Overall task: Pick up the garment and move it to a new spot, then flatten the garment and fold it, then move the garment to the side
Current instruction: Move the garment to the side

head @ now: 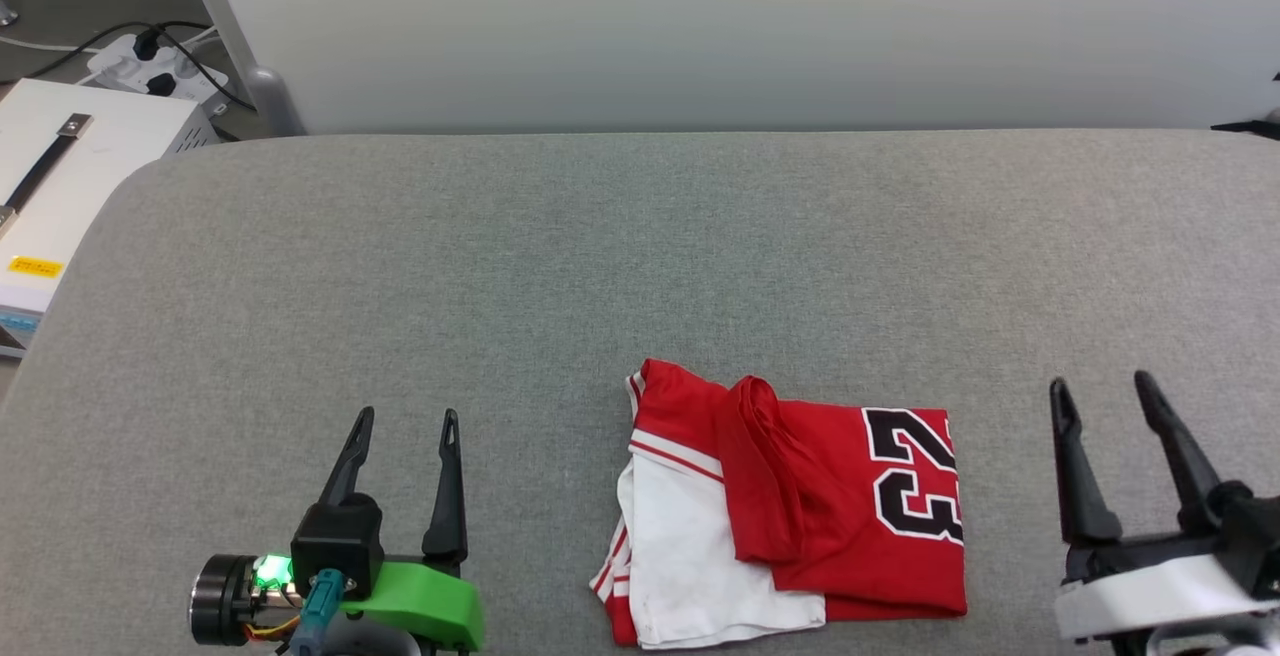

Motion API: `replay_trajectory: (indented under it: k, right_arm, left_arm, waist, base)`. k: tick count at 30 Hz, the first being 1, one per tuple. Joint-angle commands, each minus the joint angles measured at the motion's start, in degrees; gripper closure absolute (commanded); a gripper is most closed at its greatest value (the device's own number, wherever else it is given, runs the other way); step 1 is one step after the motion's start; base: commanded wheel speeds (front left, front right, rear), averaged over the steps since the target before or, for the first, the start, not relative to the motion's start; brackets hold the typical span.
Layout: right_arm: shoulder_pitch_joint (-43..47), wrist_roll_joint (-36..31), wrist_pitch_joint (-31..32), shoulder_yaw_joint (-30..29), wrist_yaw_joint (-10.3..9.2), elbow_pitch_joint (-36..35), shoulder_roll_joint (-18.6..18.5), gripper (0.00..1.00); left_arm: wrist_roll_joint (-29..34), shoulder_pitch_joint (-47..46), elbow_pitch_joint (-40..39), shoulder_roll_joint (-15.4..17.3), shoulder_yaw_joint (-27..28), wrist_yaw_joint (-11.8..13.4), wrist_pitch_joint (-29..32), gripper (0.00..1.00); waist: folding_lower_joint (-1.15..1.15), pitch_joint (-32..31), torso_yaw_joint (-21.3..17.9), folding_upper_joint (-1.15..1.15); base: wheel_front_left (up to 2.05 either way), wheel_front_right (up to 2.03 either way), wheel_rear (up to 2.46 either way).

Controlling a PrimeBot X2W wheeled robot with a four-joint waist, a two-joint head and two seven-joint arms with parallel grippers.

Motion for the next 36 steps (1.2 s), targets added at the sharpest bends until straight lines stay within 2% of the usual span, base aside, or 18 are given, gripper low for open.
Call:
replay_trajectory:
  k: [1,5,9,15,21,23,27,31,36]
  right_arm:
    - [-2.2,-0.3,-0.3,-0.3,-0.04,-0.5,-1.3,0.00]
    - [-7.1,0.9,-0.3,-1.6,-0.04,-1.0,-5.3,0.00]
    - [-12.0,5.9,2.1,-1.1,-0.04,0.5,-10.1,0.00]
    - [-17.6,19.0,21.4,6.1,-0.04,1.1,-20.7,0.00]
    - [-19.3,34.5,41.7,11.5,-0.04,0.0,-27.8,0.00]
    - [-19.1,38.9,47.3,12.7,-0.04,0.1,-29.1,0.00]
    - [-18.9,44.9,54.1,13.2,-0.04,1.9,-29.8,0.00]
    - [-18.4,47.6,57.8,14.6,-0.04,4.6,-29.6,0.00]
    - [-18.2,49.4,59.1,17.0,-0.04,8.0,-28.6,0.00]
  left_arm:
    - [0.3,0.7,-0.1,-0.1,0.2,-0.3,-0.3,0.00]
    - [0.4,0.1,-0.1,-0.1,0.3,-0.4,-0.3,0.00]
    - [0.5,-0.5,-0.1,-0.1,0.4,-0.5,-0.3,0.00]
    - [0.8,-1.7,0.0,-0.1,0.3,-0.7,-0.3,0.00]
    - [0.8,-2.4,-0.2,-0.2,0.4,-0.7,-0.3,0.00]
    - [0.8,-2.6,-0.3,-0.2,0.4,-0.7,-0.3,0.00]
    - [0.9,-3.2,-0.4,-0.4,0.2,-0.7,-0.3,0.00]
    - [0.9,-3.9,-0.5,-0.5,0.1,-0.8,-0.3,0.00]
    - [1.0,-4.7,-0.6,-0.6,0.0,-0.8,-0.3,0.00]
  waist:
    - [0.00,0.4,-0.3,0.00]
    - [0.00,1.3,-0.5,0.00]
    - [0.00,2.2,-0.6,0.00]
    - [0.00,3.6,-0.4,0.00]
    - [0.00,4.5,0.1,0.00]
    - [0.00,5.0,0.4,0.00]
    - [0.00,5.9,1.0,0.00]
    - [0.00,6.9,1.9,0.00]
    - [0.00,8.5,3.0,0.00]
  base:
    - [0.00,0.00,0.00]
    - [0.00,0.00,0.00]
    - [0.00,0.00,0.00]
    - [0.00,0.00,0.00]
    - [0.00,0.00,0.00]
    - [0.00,0.00,0.00]
    - [0.00,0.00,0.00]
    - [0.00,0.00,0.00]
    - [0.00,0.00,0.00]
